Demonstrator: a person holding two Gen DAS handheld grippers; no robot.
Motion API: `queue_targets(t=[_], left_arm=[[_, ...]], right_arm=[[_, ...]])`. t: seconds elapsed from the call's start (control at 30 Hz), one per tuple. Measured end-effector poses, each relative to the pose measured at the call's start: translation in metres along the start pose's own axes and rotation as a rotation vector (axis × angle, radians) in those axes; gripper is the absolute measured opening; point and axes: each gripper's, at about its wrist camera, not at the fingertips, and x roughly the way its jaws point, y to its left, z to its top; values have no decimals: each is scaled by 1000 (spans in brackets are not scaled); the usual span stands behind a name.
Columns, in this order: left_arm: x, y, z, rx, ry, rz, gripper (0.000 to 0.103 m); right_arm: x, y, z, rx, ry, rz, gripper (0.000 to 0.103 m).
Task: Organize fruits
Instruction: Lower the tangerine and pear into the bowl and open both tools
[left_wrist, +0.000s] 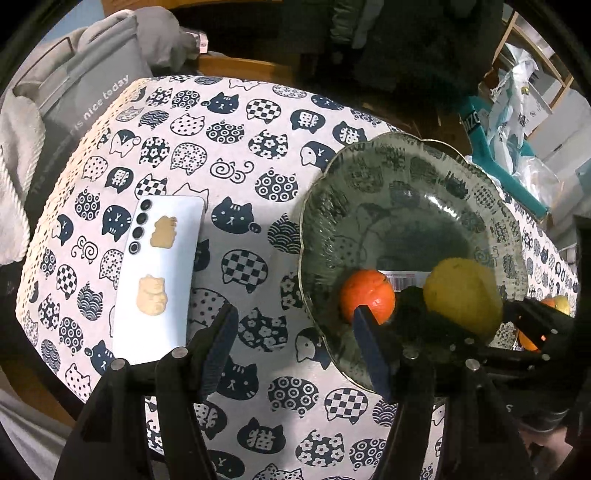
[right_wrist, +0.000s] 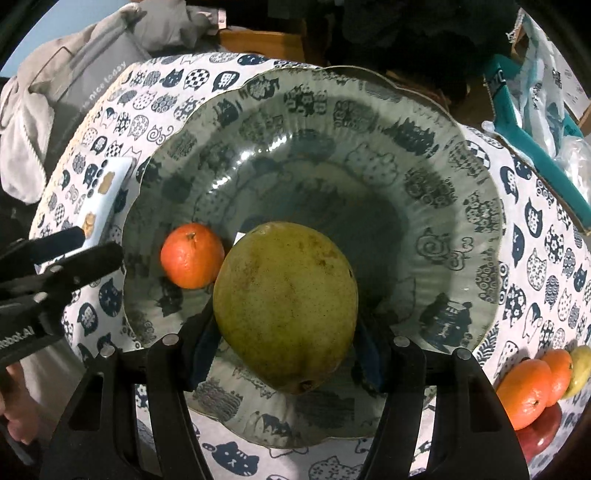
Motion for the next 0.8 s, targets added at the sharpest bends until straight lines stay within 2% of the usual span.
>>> queue_targets(t=[0.23,0.5,0.67,0.8], left_arm=[[-5,4,1,-14,-8,-9,66],[-14,5,4,-24,-24,-14,66],[-22,5,5,-38,-41,-25,66],[-32,3,6,-32,-58,-29,66]], right_arm=[[9,4,-1,-3,42,16,66],[5,6,-3,-5,41,38,69],[-19,11,1,-24,-35,70,76],[-41,10,6,-4,-85,68,76]])
